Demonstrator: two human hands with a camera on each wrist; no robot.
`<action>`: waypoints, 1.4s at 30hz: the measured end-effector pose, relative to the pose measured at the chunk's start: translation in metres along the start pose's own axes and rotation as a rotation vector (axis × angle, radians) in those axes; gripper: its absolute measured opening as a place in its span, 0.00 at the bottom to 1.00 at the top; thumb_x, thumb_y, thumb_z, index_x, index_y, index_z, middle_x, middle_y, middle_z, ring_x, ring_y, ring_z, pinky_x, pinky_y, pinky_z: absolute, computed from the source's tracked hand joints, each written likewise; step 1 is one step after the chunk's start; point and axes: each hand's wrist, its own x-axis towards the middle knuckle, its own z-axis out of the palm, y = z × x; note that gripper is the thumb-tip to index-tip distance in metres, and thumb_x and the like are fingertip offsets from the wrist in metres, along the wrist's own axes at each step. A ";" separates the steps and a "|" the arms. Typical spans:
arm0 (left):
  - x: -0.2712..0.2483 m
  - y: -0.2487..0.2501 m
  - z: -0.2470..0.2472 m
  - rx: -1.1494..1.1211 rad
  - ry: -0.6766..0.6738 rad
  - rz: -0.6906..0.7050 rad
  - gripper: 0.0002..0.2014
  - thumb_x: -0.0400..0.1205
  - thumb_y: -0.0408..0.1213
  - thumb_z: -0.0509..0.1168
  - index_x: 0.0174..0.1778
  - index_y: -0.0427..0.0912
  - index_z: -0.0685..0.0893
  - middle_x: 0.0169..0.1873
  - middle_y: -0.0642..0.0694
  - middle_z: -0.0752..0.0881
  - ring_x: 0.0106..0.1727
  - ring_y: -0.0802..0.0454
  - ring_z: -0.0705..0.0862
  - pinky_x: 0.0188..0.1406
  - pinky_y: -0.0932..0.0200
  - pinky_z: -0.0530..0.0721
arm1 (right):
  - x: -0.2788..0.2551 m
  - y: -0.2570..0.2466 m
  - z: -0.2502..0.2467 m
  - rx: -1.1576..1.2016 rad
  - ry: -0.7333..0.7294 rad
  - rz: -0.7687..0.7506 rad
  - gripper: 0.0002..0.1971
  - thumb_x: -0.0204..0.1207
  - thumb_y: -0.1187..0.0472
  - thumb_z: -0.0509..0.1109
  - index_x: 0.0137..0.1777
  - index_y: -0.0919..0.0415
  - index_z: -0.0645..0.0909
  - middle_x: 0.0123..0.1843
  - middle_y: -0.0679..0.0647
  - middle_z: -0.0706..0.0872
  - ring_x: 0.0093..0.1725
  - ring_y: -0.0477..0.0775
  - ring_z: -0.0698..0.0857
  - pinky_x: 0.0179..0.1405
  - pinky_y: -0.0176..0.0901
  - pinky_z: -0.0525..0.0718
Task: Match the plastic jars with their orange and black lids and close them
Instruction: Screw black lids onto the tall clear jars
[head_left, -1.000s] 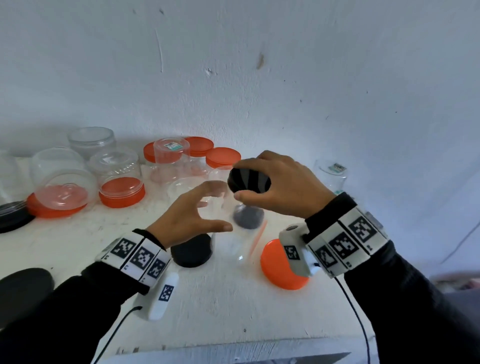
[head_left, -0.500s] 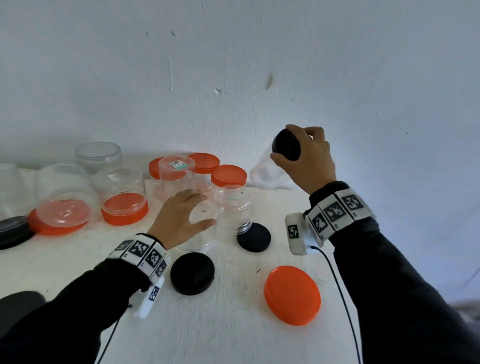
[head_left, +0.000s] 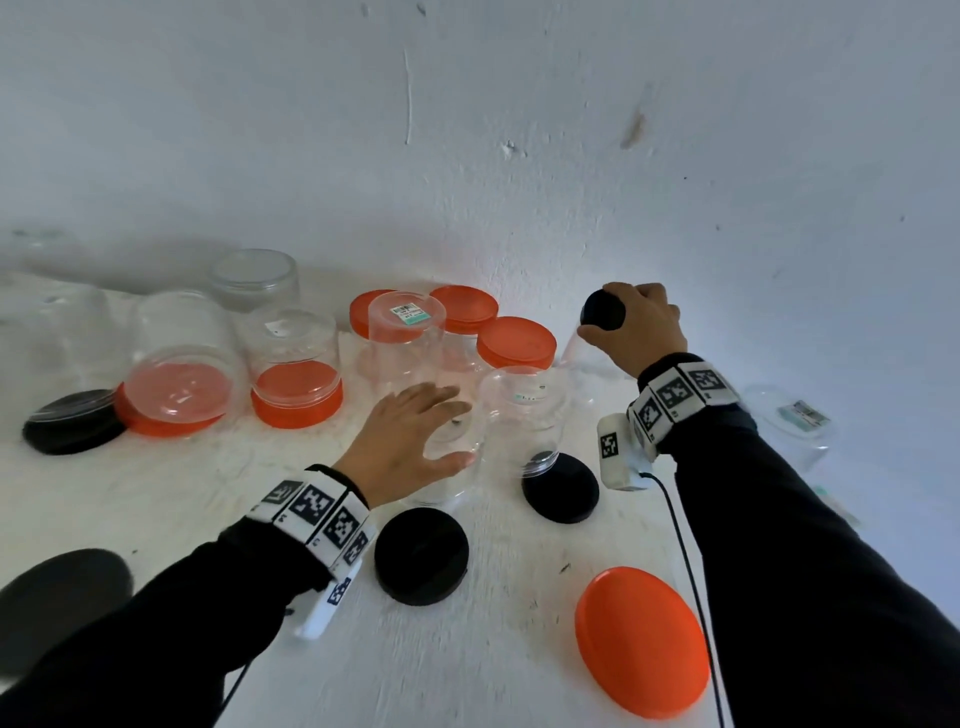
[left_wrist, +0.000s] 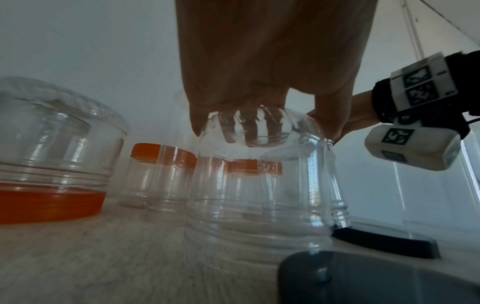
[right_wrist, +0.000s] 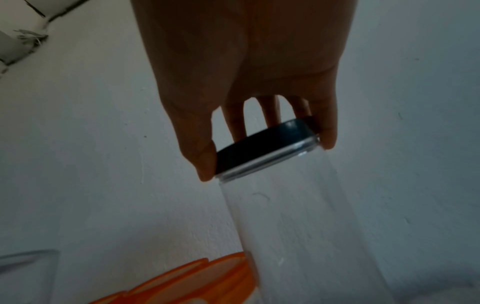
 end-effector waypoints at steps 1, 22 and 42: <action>0.000 0.000 0.000 -0.006 0.001 0.002 0.44 0.64 0.71 0.45 0.74 0.53 0.70 0.78 0.53 0.64 0.80 0.51 0.57 0.76 0.40 0.58 | 0.003 0.001 0.002 0.001 -0.008 0.005 0.29 0.73 0.51 0.71 0.73 0.53 0.69 0.74 0.57 0.65 0.70 0.63 0.66 0.58 0.53 0.73; -0.002 -0.001 0.002 -0.019 0.001 -0.001 0.41 0.67 0.70 0.45 0.74 0.55 0.69 0.78 0.57 0.63 0.81 0.55 0.53 0.77 0.42 0.56 | 0.041 0.001 0.020 -0.123 -0.063 -0.077 0.23 0.76 0.54 0.69 0.69 0.63 0.72 0.69 0.61 0.70 0.68 0.62 0.71 0.59 0.55 0.74; 0.000 0.000 0.001 0.027 0.022 0.009 0.44 0.65 0.71 0.44 0.73 0.51 0.71 0.77 0.52 0.66 0.80 0.52 0.58 0.77 0.43 0.58 | -0.063 -0.049 -0.028 0.052 0.078 -0.307 0.18 0.77 0.52 0.67 0.65 0.56 0.76 0.63 0.51 0.79 0.62 0.53 0.78 0.54 0.48 0.77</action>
